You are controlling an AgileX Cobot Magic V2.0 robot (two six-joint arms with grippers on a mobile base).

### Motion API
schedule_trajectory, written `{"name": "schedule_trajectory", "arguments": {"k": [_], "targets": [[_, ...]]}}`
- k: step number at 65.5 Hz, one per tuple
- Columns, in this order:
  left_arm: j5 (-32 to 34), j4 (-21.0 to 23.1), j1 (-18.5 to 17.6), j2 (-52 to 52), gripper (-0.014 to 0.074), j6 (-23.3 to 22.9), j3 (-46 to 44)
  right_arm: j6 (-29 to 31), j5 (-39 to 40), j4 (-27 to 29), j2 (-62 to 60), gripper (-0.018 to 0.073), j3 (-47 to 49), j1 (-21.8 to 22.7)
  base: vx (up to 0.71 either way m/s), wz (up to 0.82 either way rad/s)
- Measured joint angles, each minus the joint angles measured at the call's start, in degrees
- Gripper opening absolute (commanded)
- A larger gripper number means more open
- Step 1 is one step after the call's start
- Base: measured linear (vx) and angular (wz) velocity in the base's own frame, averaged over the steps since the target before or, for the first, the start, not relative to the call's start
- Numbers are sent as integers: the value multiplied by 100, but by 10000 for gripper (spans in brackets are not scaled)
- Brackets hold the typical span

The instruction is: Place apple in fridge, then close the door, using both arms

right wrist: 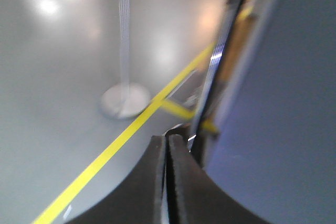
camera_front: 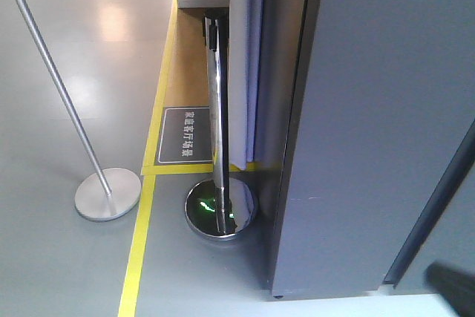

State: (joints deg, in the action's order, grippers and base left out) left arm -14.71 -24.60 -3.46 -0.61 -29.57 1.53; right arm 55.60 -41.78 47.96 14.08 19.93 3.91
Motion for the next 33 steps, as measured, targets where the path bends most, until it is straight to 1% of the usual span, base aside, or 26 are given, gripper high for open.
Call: {"name": "schedule_trajectory", "arguments": {"k": [4, 8, 10, 11, 14, 16, 17, 18, 24, 25, 27, 33], "targets": [[0, 0, 0, 0, -8, 0, 0, -497, 611, -235, -172, -2, -200, 0, 0, 0], [0, 0, 0, 0, -8, 0, 0, -1305, 1339, -607, -349, -2, -424, 0, 0, 0], [-1, 0, 0, 0, -8, 0, 0, -1679, 1573, -908, -466, -2, -526, 0, 0, 0], [-1, 0, 0, 0, -8, 0, 0, -1776, 1623, -1044, -513, -2, -577, 0, 0, 0], [-1, 0, 0, 0, -8, 0, 0, -2595, 1925, -1583, -682, -2, -750, 0, 0, 0], [-1, 0, 0, 0, -8, 0, 0, -3026, 2010, -1912, -778, -2, -843, 0, 0, 0], [-1, 0, 0, 0, -8, 0, 0, -3350, 2057, -2080, -826, -2, -911, 0, 0, 0], [-1, 0, 0, 0, -8, 0, 0, -3565, 2077, -2334, -874, -2, -954, 0, 0, 0], [-1, 0, 0, 0, -8, 0, 0, -4871, 2094, -3314, -1194, -2, -1205, 0, 0, 0], [-1, 0, 0, 0, -8, 0, 0, -5049, 2094, -3540, -1267, -2, -1236, 0, 0, 0], [-1, 0, 0, 0, -8, 0, 0, -5377, 2094, -3821, -1352, -2, -1292, 0, 0, 0], [-1, 0, 0, 0, -8, 0, 0, -6156, 2098, -4528, -1463, -2, -1420, 0, 0, 0]]}}
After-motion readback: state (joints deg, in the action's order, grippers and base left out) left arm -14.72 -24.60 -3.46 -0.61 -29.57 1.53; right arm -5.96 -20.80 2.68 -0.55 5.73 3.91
